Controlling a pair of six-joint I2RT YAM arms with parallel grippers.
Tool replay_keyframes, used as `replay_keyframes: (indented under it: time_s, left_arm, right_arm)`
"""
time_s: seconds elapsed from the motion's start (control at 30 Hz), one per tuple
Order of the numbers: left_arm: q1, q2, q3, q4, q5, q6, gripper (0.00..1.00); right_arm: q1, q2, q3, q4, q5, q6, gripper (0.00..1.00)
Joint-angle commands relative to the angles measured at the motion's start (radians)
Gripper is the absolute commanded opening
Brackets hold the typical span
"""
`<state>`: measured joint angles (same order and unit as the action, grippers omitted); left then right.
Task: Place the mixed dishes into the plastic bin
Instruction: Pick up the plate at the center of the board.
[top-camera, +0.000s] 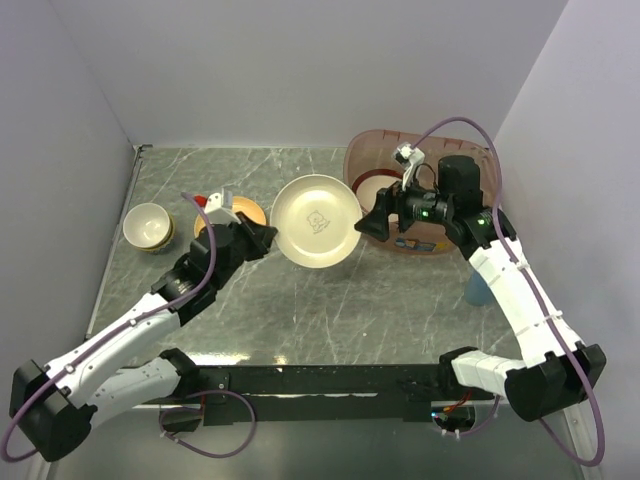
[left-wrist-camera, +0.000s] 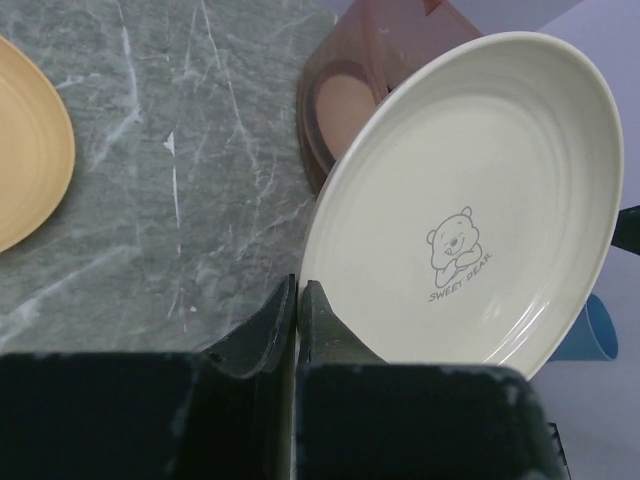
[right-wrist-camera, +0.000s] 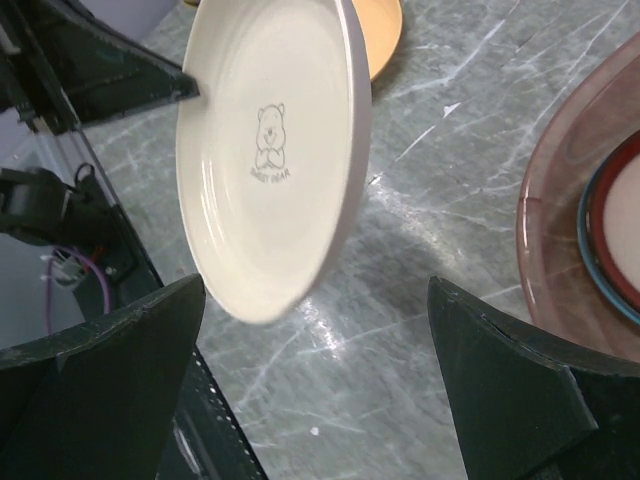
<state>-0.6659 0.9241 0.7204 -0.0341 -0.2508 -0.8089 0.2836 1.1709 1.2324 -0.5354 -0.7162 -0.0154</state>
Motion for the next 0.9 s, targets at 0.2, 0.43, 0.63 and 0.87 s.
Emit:
replay_keyframes:
  time_s: [0.2,0.43,0.63,0.87]
  left_arm:
    - [-0.158,0.068,0.114,0.056,-0.238,-0.044,0.01]
    - [-0.222,0.096,0.126,0.057,-0.311,-0.065,0.01]
    - [-0.239,0.108,0.139,0.068,-0.329,-0.058,0.01]
    - [-0.241,0.091,0.106,0.17,-0.161,0.085,0.07]
  right_arm:
    - [0.003,0.004,-0.056,0.144,0.142,0.207,0.99]
    - [0.003,0.018,-0.08,0.178,0.158,0.281,0.7]
    - [0.003,0.036,-0.082,0.187,0.153,0.301,0.33]
    - [-0.015,0.036,-0.056,0.173,0.172,0.272,0.0]
